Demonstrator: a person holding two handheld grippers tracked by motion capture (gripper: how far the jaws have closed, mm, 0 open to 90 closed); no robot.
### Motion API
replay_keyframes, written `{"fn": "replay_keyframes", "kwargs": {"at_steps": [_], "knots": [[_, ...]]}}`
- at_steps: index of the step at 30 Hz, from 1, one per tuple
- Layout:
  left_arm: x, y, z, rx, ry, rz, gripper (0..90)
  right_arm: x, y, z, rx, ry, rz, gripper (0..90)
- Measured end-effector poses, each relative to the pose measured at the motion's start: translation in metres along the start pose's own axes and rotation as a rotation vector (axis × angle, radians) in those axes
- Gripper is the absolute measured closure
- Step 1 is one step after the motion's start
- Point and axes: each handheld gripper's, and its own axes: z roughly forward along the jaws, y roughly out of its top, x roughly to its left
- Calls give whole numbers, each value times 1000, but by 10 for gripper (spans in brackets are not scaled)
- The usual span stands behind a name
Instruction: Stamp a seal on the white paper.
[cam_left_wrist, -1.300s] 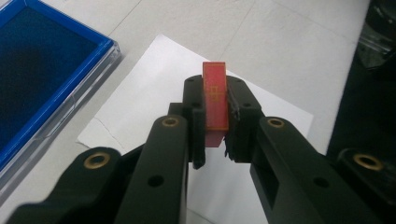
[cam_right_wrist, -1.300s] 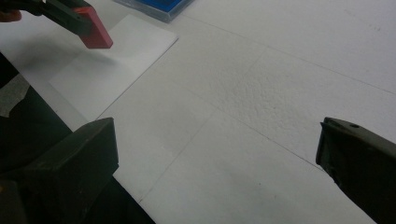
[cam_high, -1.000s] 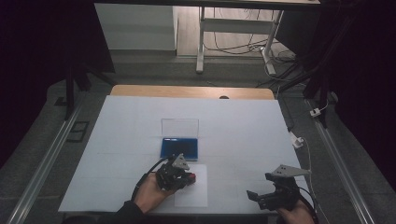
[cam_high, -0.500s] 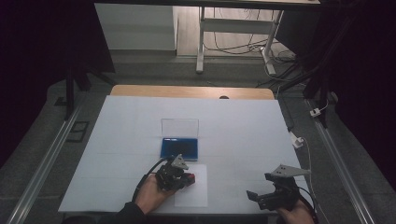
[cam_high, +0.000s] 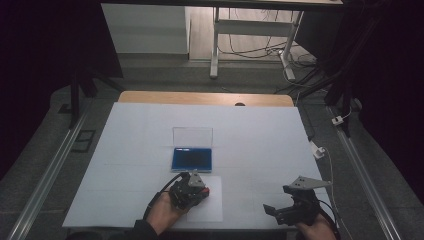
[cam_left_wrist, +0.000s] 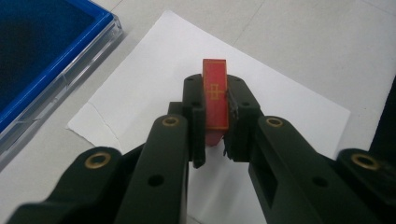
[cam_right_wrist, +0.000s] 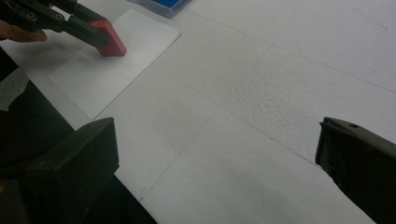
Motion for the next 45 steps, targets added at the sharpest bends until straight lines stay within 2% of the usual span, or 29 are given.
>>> {"fn": "replay_keyframes", "kwargs": {"at_steps": [2,7,9,11,16,18,21,25,31,37,45], "knots": [[4,0,0,-2,-25,-17,802,0,0,0,3,0,-3,0],[18,-4,1,-22,-108,-95,803,0,0,0,5,-1,-6,0],[21,-4,1,-24,-124,-109,803,0,0,0,6,0,-6,0],[19,-4,1,-22,-112,-98,803,0,0,0,7,1,-7,0],[4,0,0,-2,-21,-19,803,0,0,1,9,2,-6,0],[0,1,1,5,0,-2,803,1,1,1,10,-2,-11,0],[2,0,1,2,-11,-15,803,1,1,2,13,-1,-14,0],[1,1,0,9,-5,-10,802,1,1,2,14,2,-16,18],[4,4,0,26,-25,-19,800,1,0,1,12,0,-14,18],[11,5,-1,31,-63,-42,799,0,0,0,8,-1,-8,13],[13,6,-1,42,-72,-45,797,-2,-1,-1,-6,7,9,0]]}}
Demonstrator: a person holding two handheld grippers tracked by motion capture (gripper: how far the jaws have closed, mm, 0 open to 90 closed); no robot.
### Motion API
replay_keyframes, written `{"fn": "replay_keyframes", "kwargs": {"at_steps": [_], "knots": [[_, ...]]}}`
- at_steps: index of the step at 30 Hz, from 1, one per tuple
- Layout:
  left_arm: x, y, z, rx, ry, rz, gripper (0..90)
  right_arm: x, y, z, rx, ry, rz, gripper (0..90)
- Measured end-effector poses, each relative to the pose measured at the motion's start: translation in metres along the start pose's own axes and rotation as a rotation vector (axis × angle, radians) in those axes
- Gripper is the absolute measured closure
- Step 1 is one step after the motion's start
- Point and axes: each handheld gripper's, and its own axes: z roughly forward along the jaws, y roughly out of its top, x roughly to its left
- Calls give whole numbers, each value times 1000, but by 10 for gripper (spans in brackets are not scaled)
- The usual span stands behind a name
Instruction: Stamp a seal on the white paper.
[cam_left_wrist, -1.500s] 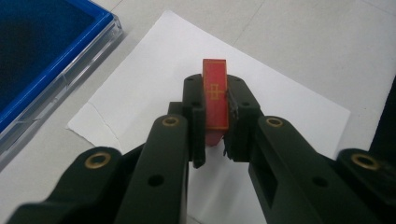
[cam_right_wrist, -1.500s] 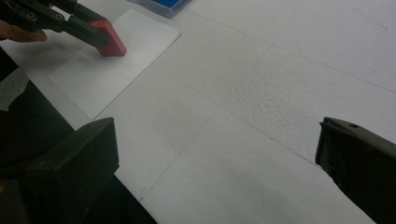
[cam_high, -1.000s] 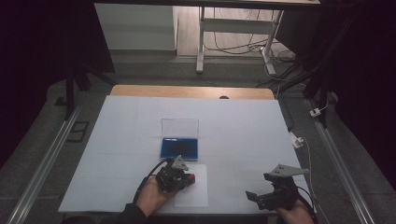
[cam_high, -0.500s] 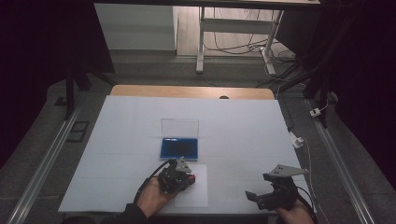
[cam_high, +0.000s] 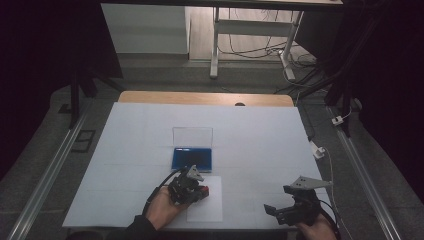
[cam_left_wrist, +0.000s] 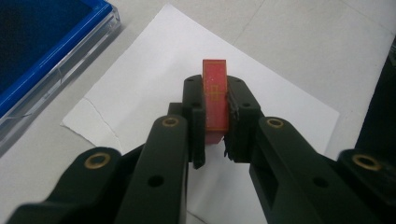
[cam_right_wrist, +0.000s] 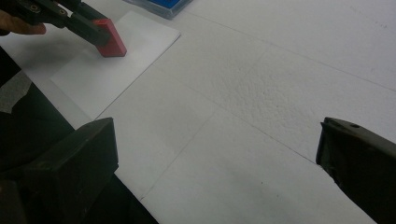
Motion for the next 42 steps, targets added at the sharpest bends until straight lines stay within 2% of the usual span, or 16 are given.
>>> {"fn": "replay_keyframes", "kwargs": {"at_steps": [7,17,24,36,42], "knots": [[-2,1,-2,-5,-2,13,796,1,0,0,6,-5,-2,0],[1,4,-13,-45,-11,19,795,1,0,0,8,-6,-10,0],[5,5,-24,-80,-17,21,794,1,0,0,8,-5,-6,0],[11,6,-45,-162,-34,59,793,1,0,1,7,3,-5,0],[14,6,-55,-189,-26,53,793,1,0,0,8,4,-4,0]]}}
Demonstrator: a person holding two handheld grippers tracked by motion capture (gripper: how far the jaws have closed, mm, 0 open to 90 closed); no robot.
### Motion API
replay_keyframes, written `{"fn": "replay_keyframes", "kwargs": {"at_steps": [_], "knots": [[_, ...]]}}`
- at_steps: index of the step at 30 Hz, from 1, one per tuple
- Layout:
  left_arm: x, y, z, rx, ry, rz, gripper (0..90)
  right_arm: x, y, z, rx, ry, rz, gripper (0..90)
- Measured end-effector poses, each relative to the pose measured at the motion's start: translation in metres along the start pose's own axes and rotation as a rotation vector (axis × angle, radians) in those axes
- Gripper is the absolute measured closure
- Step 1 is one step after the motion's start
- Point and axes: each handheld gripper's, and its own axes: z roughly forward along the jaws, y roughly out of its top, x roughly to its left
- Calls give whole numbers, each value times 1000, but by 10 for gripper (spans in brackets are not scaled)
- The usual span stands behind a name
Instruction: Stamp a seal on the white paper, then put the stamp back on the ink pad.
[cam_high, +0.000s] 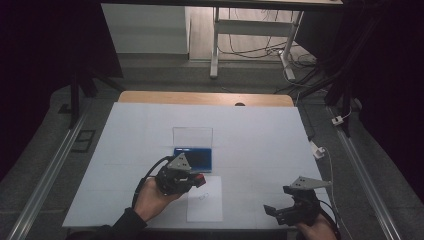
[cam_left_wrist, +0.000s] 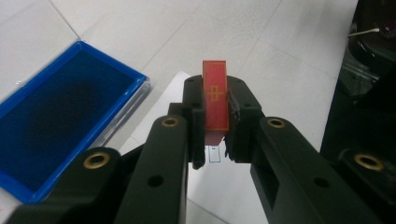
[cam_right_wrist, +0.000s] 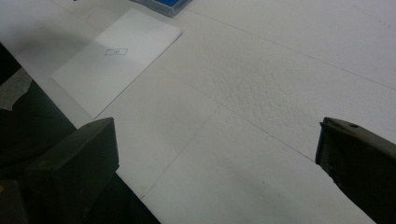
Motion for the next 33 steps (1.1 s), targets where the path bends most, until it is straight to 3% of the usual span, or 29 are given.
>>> {"fn": "replay_keyframes", "kwargs": {"at_steps": [14,33], "knots": [[14,0,-18,-43,37,-52,793,0,0,0,0,-1,0,0],[35,2,-18,-47,71,-92,793,1,1,1,13,-14,-13,0]]}}
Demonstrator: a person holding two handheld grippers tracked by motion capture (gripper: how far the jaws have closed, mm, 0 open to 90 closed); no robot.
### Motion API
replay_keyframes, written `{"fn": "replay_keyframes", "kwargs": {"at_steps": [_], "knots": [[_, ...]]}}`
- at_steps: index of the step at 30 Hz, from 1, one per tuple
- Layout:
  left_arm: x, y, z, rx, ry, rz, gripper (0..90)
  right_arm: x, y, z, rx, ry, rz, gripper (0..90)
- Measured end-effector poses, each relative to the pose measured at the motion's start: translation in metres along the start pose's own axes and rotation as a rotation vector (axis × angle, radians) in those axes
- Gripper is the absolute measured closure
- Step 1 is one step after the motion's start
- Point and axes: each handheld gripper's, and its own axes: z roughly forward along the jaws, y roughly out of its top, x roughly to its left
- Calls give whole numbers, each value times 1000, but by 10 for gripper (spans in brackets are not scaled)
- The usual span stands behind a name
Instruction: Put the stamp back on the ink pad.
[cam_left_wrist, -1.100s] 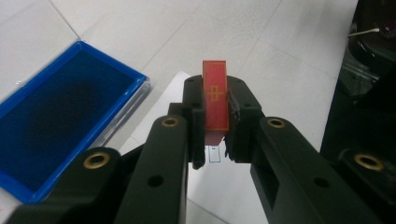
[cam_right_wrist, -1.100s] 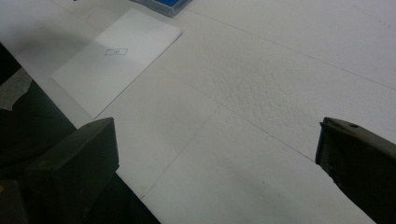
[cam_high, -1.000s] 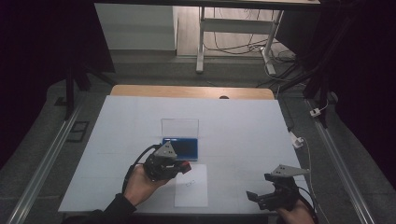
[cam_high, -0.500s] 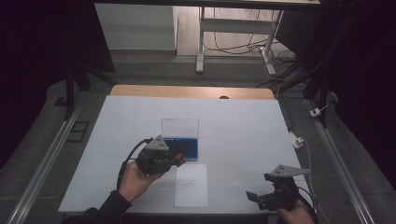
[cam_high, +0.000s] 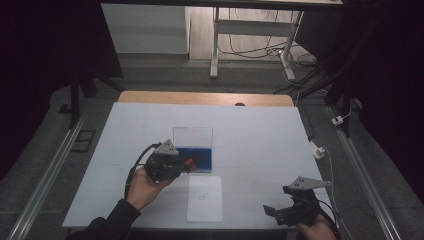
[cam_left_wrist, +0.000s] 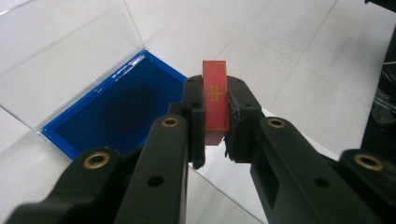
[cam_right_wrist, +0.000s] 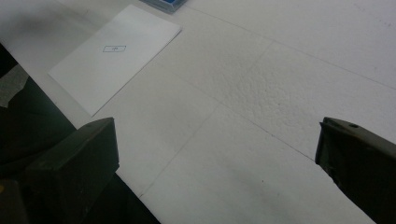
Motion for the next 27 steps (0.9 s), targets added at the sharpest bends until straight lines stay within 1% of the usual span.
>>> {"fn": "replay_keyframes", "kwargs": {"at_steps": [12,18,27], "knots": [[18,6,10,9,43,-22,793,1,0,1,6,-4,-3,0],[26,9,14,4,47,-36,793,1,0,1,9,-5,-2,0],[38,14,28,33,67,-40,793,0,0,2,13,-5,4,0]]}}
